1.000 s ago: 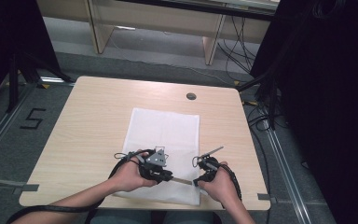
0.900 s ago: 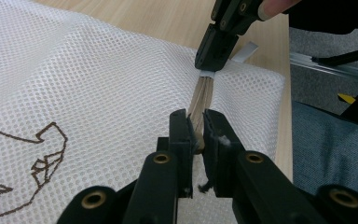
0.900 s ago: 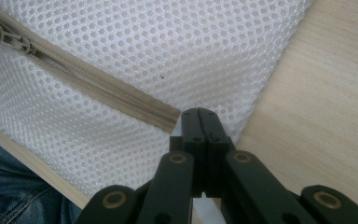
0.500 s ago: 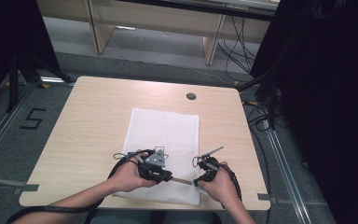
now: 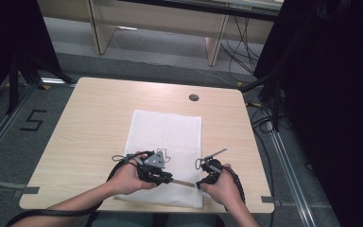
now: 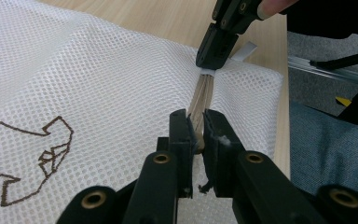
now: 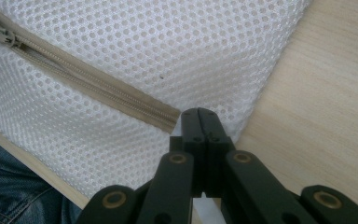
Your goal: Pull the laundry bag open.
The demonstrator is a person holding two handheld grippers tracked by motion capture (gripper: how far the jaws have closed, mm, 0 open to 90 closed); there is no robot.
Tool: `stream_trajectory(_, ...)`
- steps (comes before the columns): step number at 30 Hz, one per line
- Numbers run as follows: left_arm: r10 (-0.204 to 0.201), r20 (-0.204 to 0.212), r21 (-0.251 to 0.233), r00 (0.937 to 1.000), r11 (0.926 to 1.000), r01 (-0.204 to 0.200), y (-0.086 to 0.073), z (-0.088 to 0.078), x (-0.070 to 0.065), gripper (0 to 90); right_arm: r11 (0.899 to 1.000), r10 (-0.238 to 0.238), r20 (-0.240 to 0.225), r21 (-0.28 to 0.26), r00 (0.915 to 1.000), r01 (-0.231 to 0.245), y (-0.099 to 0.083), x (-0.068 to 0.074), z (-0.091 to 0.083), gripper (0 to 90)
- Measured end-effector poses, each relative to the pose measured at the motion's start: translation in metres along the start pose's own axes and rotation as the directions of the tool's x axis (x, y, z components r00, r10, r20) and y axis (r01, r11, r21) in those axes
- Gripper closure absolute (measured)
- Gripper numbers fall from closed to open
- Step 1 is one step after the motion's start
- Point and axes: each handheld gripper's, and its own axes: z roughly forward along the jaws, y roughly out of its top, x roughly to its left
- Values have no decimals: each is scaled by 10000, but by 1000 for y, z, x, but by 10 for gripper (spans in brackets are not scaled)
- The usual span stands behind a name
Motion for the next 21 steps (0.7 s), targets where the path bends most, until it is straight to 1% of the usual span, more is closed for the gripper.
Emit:
stream_trajectory(1, -92, 22, -79, 10000, 9999, 92, 0, 0, 0, 817, 10000, 0, -5, -1, 10000, 0, 0, 0, 0, 900)
stream_trajectory(3, -96, 25, -94, 10000, 9999, 96, 0, 0, 0, 817, 10000, -13, 11, 1, 10000, 13, 0, 0, 0, 900)
stream_trajectory(5, 53, 64, -73, 10000, 10000, -52, 0, 0, 0, 817, 10000, -13, 10, 0, 10000, 13, 0, 0, 0, 900)
stream_trajectory(6, 53, 64, -73, 10000, 10000, -52, 0, 0, 0, 817, 10000, -13, 10, 0, 10000, 13, 0, 0, 0, 900)
stream_trajectory(8, -67, 25, -80, 10000, 9999, 67, 0, -1, -1, 816, 10000, -19, 7, 2, 10000, 19, 0, 0, 0, 900)
stream_trajectory(9, 111, 22, -54, 9999, 9999, -111, 1, -3, 0, 817, 10000, -14, -5, 14, 10000, 14, 0, 0, 0, 900)
stream_trajectory(11, -62, 0, -119, 10000, 9999, 62, 0, -4, -1, 817, 10000, -21, 7, 2, 10000, 21, 0, 0, 0, 900)
stream_trajectory(13, -78, 23, -137, 10000, 9999, 79, -1, -5, -1, 817, 10000, -17, 16, 1, 10000, 17, 0, 0, 0, 900)
stream_trajectory(14, 1, -6, -45, 10000, 10000, -1, -1, -4, -1, 816, 10000, -24, 17, 7, 10000, 24, 0, 0, 0, 900)
stream_trajectory(18, -14, 24, -102, 10000, 9999, 14, -1, -5, -1, 817, 10000, -24, 16, 2, 10000, 24, 0, 0, 0, 900)
stream_trajectory(19, 157, 39, -73, 9999, 9998, -157, 0, -6, 1, 817, 10000, -12, 15, 1, 10000, 12, 0, 0, 0, 900)
stream_trajectory(20, -56, -29, -67, 10000, 10000, 56, -1, -6, -1, 817, 10000, -9, 6, 0, 10000, 9, 0, 0, 0, 900)
stream_trajectory(21, -56, -29, -67, 10000, 10000, 56, -1, -6, -1, 817, 10000, -9, 6, 0, 10000, 9, 0, 0, 0, 900)
